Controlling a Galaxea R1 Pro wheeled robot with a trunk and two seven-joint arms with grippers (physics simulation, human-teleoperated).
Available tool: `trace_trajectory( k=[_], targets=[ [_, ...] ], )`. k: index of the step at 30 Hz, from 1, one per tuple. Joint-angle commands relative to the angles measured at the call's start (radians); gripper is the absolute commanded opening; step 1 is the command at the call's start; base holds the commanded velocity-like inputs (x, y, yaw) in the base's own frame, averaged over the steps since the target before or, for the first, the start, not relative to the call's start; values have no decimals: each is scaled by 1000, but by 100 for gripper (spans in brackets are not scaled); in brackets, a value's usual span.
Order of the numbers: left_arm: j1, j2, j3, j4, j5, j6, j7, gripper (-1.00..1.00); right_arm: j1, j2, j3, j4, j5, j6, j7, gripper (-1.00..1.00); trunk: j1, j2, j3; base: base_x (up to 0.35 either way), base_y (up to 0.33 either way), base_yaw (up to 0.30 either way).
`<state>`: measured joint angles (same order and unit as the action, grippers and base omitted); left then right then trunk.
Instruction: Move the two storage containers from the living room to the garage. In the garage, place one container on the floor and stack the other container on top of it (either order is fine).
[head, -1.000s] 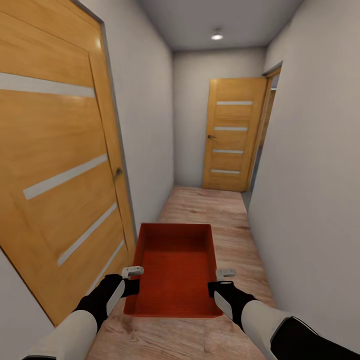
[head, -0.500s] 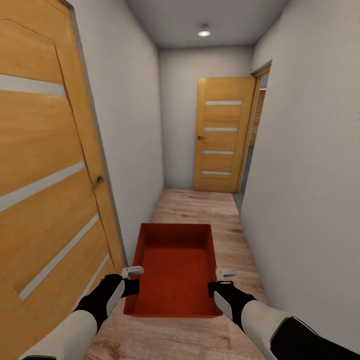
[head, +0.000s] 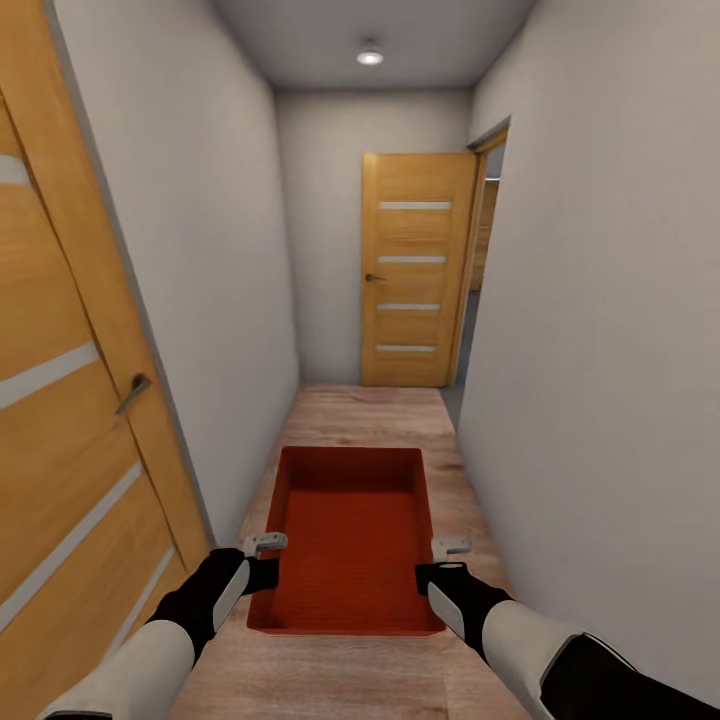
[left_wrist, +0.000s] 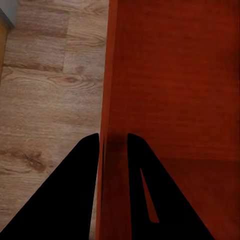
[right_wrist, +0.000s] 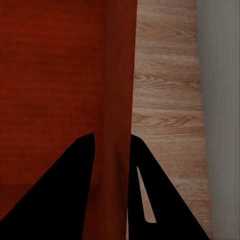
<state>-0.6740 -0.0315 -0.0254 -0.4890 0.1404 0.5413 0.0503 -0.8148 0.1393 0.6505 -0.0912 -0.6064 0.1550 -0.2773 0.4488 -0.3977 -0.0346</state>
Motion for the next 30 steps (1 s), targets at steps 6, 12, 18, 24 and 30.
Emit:
trace_trajectory(
  k=[6, 12, 18, 24, 30],
  targets=[
    [0, 1, 5, 0, -31, 8, 16, -100, -1, -1, -5, -3, 27, 6, -8, -100, 1, -2, -2, 323, 0, -6],
    [0, 1, 5, 0, -31, 8, 16, -100, -1, -1, -5, -3, 27, 6, -8, -100, 1, -2, -2, 323, 0, 0],
    [0, 1, 5, 0, -31, 8, 16, -100, -1, -1, -5, -2, 27, 6, -8, -100, 1, -2, -2, 323, 0, 0],
    [0, 1, 5, 0, -31, 8, 16, -100, -1, -2, -5, -3, 27, 6, -8, -100, 1, -2, -2, 322, 0, -34],
    [0, 1, 5, 0, -31, 8, 16, -100, -1, -1, -5, -3, 27, 6, -8, -100, 1, -2, -2, 323, 0, -214]
  ],
)
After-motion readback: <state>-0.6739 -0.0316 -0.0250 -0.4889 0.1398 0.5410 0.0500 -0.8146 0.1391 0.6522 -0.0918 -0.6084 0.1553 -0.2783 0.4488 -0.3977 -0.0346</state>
